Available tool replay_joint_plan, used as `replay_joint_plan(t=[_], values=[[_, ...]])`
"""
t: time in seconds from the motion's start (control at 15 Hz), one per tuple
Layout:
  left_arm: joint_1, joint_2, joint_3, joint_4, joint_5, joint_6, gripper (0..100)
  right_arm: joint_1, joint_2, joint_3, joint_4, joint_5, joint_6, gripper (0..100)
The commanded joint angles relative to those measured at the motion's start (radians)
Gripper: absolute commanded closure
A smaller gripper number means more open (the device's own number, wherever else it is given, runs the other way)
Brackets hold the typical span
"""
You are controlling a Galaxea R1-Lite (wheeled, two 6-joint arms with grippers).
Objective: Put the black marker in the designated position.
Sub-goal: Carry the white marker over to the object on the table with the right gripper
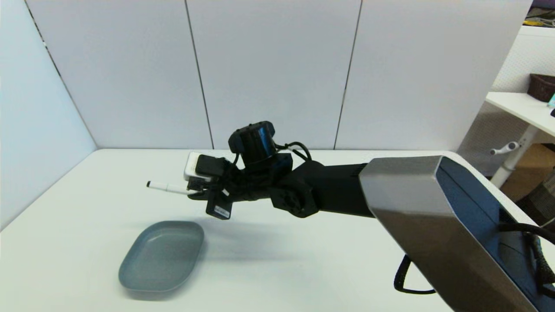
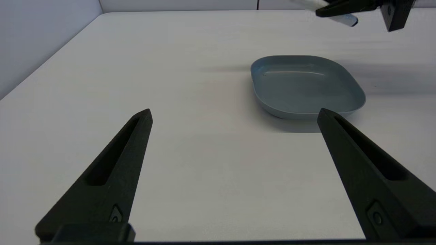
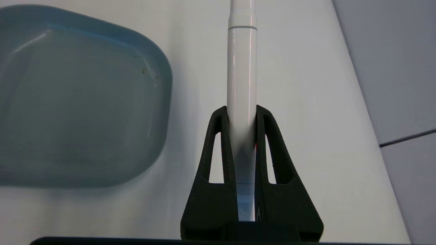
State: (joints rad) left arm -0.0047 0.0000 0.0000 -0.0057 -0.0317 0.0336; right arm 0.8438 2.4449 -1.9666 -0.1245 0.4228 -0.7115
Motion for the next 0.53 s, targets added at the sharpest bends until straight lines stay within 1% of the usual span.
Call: replay_joint_plan(t=[0.07,0.2,0.53], values=[[0.000,0.000,0.000,0.000,-0.001,0.000,0,0.012,0.039,0.000,-0.001,-0.015,-0.006,100],[0.000,0.000,0.000,0.000,-0.001,0.000,0,0.015,0.049,0.000,-0.003,-0.024,-0.008,100],[0.000,0.000,0.000,0.000,-0.001,0.000,0,0.018,0.065,-0.006,-0.014,-0.027,-0.022,100]])
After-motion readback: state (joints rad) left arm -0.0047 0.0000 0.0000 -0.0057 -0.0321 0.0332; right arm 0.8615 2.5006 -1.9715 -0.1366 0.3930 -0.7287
